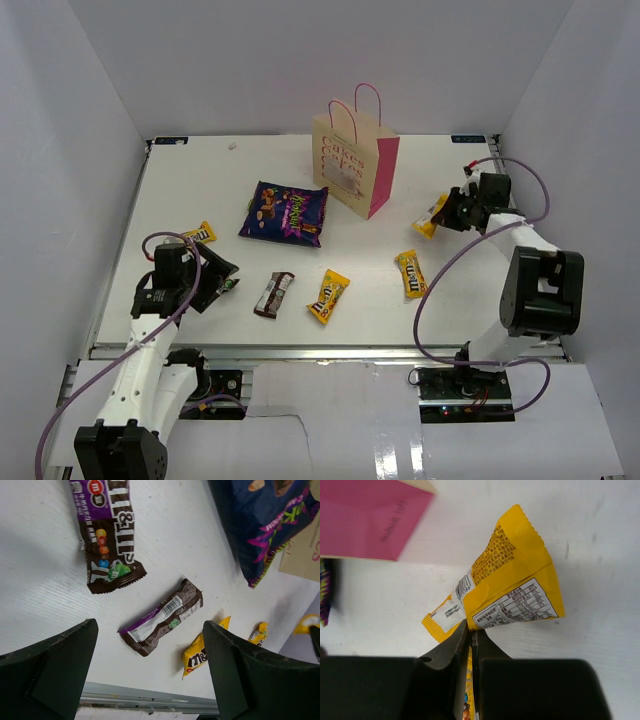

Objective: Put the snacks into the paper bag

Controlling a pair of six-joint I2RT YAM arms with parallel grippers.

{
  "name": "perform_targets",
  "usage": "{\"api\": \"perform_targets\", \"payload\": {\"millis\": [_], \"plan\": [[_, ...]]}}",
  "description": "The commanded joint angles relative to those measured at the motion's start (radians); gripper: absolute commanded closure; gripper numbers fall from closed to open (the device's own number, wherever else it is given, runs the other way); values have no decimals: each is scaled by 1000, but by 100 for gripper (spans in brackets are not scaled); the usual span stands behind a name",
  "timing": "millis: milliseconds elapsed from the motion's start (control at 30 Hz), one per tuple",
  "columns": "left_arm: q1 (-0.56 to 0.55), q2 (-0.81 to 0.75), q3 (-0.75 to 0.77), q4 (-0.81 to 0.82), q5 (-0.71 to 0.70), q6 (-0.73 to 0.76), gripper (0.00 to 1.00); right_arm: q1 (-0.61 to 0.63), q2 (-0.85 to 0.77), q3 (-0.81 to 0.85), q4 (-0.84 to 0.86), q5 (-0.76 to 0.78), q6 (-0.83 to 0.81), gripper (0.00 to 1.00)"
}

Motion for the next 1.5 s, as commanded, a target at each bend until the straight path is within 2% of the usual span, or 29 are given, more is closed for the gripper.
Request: {"api": "perform_targets", "payload": {"millis": [0, 100, 233, 400, 500, 633, 733, 900, 1133, 1333, 1467], "plan": [[1, 18, 16, -54, -79, -68, 4, 11, -181, 47, 166, -196, -215, 92], [1, 41, 10, -49, -86, -80, 4, 82, -237, 160, 183, -251, -356, 92], [1, 67, 7, -32, -83, -77, 4, 241, -209, 360, 131, -165, -500, 92], [1, 81, 18, -23, -98, -66, 4, 420, -69, 613, 131, 88, -602, 92], [1, 81, 21, -24, -103, -62, 4, 486, 17, 711, 171, 251, -637, 92], [1, 74, 18, -24, -104, -59, 4, 532, 82, 742, 244, 423, -672, 92], [1, 72, 12, -23, -99, -60, 4, 549, 90, 721, 292, 466, -685, 92], [1, 80, -5, -12, -84, -60, 4, 560, 93, 701, 300, 457, -685, 92], [1, 81, -7, -6, -80, -49, 4, 558, -42, 662, 248, 195, -628, 92], [1, 86, -10, 5, -72, -43, 4, 555, -99, 685, 226, 184, -597, 92], [1, 83, -11, 5, -67, -43, 4, 548, -78, 734, 232, 277, -603, 92]]}}
